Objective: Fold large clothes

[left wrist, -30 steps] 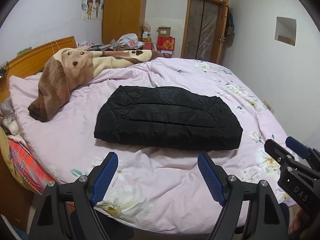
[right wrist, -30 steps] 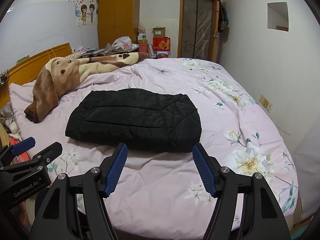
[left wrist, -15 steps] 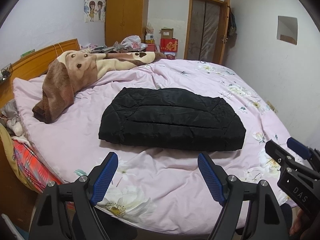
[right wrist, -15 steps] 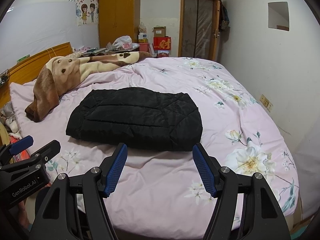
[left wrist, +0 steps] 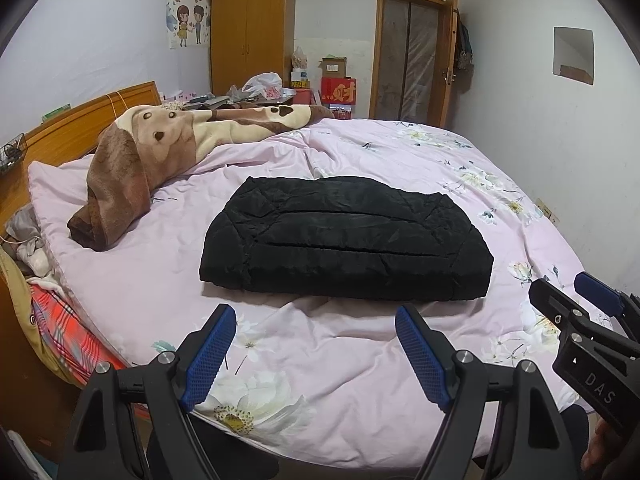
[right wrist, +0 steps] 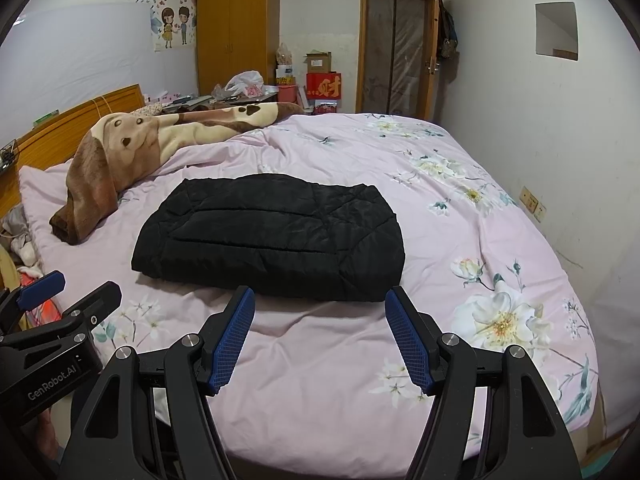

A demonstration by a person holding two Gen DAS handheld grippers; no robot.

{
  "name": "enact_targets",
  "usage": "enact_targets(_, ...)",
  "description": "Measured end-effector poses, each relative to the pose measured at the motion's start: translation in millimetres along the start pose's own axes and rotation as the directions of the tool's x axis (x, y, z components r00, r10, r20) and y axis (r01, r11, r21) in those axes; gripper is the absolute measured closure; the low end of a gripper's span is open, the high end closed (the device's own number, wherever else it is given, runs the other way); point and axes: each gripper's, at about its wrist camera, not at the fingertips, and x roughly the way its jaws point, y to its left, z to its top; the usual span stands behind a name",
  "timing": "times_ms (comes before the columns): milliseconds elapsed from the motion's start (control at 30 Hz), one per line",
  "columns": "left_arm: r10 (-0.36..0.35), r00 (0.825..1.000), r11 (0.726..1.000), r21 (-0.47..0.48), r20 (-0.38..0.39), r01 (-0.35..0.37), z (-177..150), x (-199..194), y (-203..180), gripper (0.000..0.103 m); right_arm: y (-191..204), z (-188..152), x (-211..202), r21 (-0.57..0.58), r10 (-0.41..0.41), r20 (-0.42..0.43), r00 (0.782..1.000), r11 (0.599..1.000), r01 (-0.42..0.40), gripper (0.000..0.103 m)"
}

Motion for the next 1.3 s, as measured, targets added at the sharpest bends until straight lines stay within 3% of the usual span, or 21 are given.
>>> enact_targets(1300, 0.023, 1.0, 1.0, 0.002, -0.005, -0.023, -3.0, 0.0, 8.0, 0.021, 1.2, -0.3, -0.2, -0.002, 0.001, -0.005, 1.0, 1.0, -0.001, 0.035)
